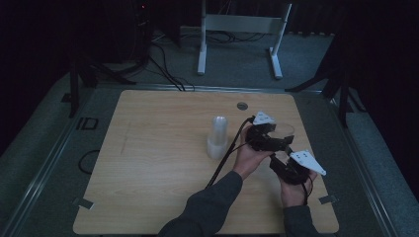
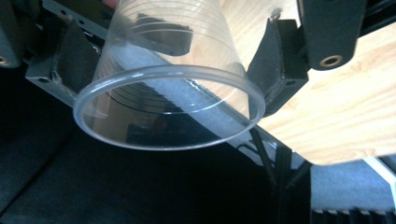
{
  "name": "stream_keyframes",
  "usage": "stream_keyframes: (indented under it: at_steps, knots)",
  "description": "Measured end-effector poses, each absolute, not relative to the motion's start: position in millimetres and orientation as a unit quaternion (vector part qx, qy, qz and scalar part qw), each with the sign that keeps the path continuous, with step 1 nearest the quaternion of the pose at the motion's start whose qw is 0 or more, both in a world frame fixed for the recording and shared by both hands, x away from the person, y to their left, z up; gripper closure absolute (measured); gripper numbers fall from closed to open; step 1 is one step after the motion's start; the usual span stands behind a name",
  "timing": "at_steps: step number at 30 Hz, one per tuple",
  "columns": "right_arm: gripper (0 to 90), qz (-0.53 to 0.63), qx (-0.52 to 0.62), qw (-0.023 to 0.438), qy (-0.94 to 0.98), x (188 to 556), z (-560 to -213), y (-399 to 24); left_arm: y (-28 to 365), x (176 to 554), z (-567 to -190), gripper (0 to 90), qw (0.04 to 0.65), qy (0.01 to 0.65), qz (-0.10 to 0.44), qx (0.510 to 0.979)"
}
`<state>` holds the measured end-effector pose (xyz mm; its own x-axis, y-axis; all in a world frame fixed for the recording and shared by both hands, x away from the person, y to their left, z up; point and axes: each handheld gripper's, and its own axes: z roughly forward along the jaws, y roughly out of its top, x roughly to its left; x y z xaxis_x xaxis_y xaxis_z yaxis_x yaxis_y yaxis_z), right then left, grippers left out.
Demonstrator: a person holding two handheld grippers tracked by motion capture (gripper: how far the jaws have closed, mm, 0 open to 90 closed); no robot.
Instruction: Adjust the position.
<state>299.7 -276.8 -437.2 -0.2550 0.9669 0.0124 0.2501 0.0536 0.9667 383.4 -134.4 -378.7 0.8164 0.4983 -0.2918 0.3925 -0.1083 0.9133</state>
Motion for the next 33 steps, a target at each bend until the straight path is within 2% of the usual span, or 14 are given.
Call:
stream_keyframes:
  at_steps: [18,21,22,25,33]
  knots:
    - [40.4,0.488,0.484,0.369,0.625,298.8,-436.7,-278.9,-136.5,378.6,-378.1,27.3,0.598,0.286,0.057,0.747]
    - [38.4,0.487,0.485,0.367,0.627,299.2,-437.2,-279.2,-136.8,377.5,-378.1,27.4,0.597,0.282,0.062,0.748]
    - [33.7,0.486,0.486,0.366,0.627,299.3,-437.0,-279.8,-136.9,376.3,-377.1,27.7,0.597,0.279,0.072,0.749]
    - [30.8,0.487,0.488,0.366,0.625,298.9,-436.6,-280.6,-136.4,375.9,-376.4,27.7,0.596,0.277,0.081,0.749]
    - [28.6,0.487,0.485,0.363,0.629,297.5,-435.4,-281.4,-137.0,374.4,-377.0,27.7,0.588,0.273,0.107,0.753]
